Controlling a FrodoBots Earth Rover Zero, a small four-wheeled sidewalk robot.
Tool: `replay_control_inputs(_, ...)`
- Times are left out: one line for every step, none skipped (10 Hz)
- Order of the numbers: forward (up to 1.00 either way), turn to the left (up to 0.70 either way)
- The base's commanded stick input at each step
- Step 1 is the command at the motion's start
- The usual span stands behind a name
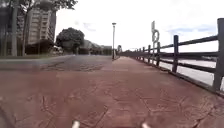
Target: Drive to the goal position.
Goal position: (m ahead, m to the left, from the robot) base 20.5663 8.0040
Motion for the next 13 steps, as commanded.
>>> replay_control_inputs(0.7, 0.0)
replay_control_inputs(0.7, 0.0)
replay_control_inputs(0.7, 0.0)
replay_control_inputs(0.7, 0.0)
replay_control_inputs(0.7, 0.0)
replay_control_inputs(0.7, 0.0)
replay_control_inputs(0.7, 0.0)
replay_control_inputs(0.7, 0.0)
replay_control_inputs(0.26, 0.0)
replay_control_inputs(0.0, 0.0)
replay_control_inputs(0.0, 0.0)
replay_control_inputs(0.0, 0.0)
replay_control_inputs(0.0, 0.0)
